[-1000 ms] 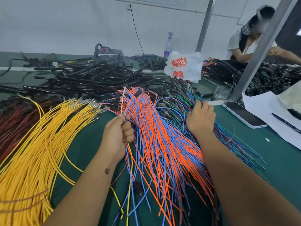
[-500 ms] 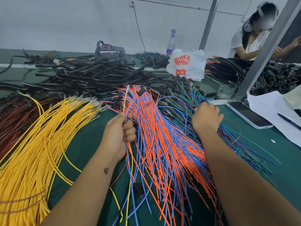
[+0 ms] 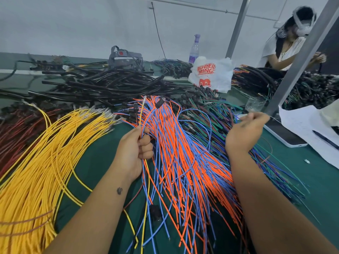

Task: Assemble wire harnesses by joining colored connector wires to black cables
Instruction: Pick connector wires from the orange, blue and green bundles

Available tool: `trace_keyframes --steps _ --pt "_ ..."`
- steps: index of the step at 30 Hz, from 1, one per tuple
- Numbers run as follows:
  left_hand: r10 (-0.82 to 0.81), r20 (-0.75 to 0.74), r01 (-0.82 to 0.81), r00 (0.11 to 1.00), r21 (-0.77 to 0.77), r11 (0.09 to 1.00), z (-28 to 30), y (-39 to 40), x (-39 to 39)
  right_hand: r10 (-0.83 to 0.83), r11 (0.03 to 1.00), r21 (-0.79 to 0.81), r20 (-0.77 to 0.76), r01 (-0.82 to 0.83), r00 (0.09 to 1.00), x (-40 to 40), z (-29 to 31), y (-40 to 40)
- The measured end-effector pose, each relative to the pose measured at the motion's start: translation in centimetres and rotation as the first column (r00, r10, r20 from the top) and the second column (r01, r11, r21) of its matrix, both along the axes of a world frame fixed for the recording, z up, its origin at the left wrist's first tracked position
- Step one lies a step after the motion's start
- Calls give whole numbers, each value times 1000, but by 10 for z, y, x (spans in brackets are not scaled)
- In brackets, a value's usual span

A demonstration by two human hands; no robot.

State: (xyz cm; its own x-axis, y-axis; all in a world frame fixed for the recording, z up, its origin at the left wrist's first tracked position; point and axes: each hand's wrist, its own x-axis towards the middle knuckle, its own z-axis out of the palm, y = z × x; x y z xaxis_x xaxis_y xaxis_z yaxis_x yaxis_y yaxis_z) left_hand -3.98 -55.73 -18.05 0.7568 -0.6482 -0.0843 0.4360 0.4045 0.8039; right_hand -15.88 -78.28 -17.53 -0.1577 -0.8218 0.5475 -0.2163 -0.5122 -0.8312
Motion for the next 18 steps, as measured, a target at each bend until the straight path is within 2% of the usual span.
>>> trace_keyframes --steps 2,3,7,9,12,14,16,18 --pt "-5 -14 5 1000 -6 1000 0 0 0 -3 1000 14 72 2 997 -1 0 -2" --pt "-5 -18 4 1000 -9 1000 0 0 0 7 1000 21 60 -9 998 -1 -1 -2" --pt "2 -22 -2 1000 -12 1000 0 0 -1 166 980 131 -133 -148 977 -1 -8 -5" --pt "2 -24 -2 1000 -6 1000 1 0 -1 213 970 159 -178 -185 961 -1 -9 -5" --pt "7 -15 -6 1000 2 1000 1 0 -1 155 987 83 -218 -140 963 0 -5 -4" --pt "24 31 -25 999 19 1000 1 0 -3 99 995 55 -324 -85 941 -1 -1 -4" --pt "39 82 -43 996 42 998 2 -1 -5 157 984 148 -433 -102 887 1 0 -8" --pt "39 104 -44 994 47 998 3 -3 -6 296 930 324 -382 -173 876 2 6 -12"
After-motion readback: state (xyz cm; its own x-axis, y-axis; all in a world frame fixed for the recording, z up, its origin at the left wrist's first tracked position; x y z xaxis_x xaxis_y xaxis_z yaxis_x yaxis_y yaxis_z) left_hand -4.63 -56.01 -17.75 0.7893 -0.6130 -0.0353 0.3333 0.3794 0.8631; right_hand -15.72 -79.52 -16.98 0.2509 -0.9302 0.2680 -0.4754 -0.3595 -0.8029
